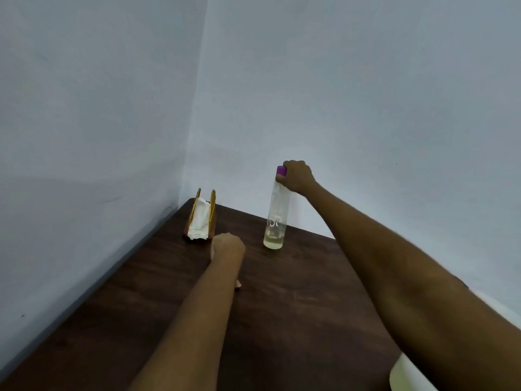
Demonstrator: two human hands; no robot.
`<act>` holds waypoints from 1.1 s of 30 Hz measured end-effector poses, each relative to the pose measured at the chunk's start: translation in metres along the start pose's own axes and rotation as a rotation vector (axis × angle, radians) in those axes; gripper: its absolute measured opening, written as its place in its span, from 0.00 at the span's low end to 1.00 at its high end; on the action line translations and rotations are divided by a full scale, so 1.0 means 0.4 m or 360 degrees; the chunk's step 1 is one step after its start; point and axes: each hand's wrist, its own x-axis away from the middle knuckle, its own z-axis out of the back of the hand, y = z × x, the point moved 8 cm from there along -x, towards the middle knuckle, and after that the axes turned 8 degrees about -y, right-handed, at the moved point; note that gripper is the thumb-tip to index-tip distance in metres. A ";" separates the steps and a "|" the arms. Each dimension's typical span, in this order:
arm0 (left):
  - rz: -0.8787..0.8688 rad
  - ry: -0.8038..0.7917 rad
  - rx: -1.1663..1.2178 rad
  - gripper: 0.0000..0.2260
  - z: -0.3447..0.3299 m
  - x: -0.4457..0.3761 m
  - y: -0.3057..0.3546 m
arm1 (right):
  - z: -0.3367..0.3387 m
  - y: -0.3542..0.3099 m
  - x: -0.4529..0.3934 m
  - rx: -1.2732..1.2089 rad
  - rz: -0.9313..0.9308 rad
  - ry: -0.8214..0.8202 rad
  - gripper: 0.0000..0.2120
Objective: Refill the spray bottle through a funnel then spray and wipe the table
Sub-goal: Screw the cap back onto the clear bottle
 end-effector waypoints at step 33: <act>0.0112 0.0164 0.0037 0.21 -0.020 0.068 0.000 | 0.038 0.050 0.097 -0.0189 -0.0212 -0.0075 0.35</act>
